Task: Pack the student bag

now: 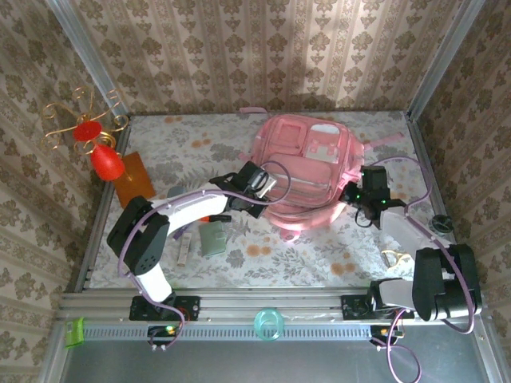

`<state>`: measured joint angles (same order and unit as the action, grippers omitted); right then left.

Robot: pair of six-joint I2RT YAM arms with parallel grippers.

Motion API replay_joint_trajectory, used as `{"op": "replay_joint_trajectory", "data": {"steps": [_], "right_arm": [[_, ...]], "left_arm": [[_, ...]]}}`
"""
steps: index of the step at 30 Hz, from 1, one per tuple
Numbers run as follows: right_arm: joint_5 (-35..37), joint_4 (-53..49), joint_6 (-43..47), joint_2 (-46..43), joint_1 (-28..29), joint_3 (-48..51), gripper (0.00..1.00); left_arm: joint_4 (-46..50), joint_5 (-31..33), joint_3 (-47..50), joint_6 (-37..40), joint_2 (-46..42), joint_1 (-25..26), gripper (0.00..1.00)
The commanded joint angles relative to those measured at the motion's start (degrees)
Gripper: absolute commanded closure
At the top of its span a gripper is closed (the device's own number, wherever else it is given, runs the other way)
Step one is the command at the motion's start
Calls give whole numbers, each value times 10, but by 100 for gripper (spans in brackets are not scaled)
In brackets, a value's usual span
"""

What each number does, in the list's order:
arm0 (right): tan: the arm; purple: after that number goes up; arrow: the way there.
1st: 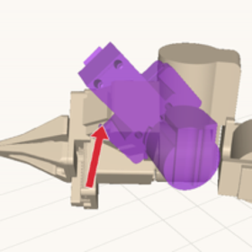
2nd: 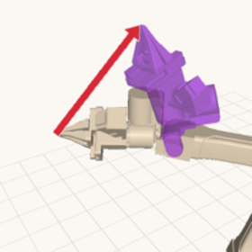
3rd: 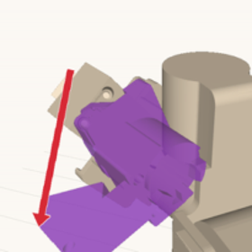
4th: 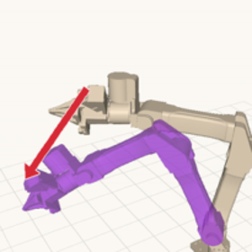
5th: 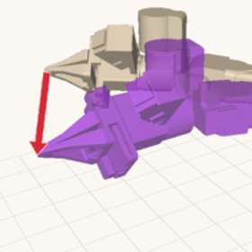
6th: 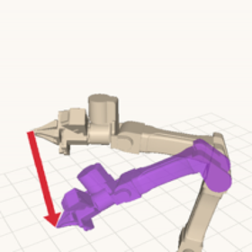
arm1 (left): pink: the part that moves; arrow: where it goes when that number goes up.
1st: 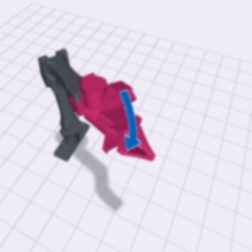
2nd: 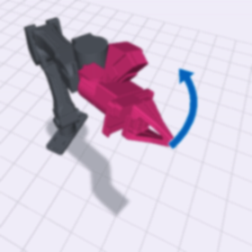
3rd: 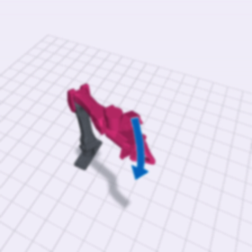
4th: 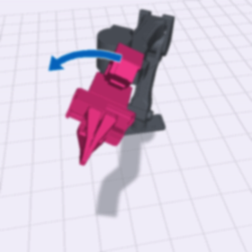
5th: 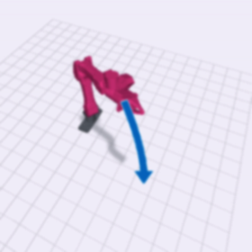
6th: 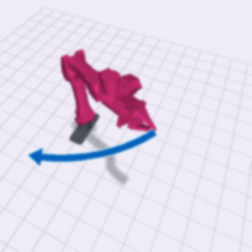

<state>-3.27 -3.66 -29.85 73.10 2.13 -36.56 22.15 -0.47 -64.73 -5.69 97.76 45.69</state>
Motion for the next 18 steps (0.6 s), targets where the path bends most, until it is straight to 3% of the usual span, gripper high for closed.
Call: {"op": "replay_joint_trajectory", "data": {"steps": [1, 4, 8, 10, 18], "right_arm": [[61, -24, 23, -6, -15, -26, 100], [60, -27, 25, 11, -18, -51, 100], [-42, -8, 1, 15, -2, -58, 98], [-94, -18, -11, 2, 18, -52, 77], [-118, -18, -48, -41, 86, 15, 36]], "left_arm": [[69, 68, 15, 26, -19, -15, 100], [82, 83, 17, 31, -22, -19, 100], [42, -12, 30, 6, -43, -19, 100], [19, -57, 27, -14, -46, -12, 100], [6, -93, -7, -25, -34, 16, 100]]}}
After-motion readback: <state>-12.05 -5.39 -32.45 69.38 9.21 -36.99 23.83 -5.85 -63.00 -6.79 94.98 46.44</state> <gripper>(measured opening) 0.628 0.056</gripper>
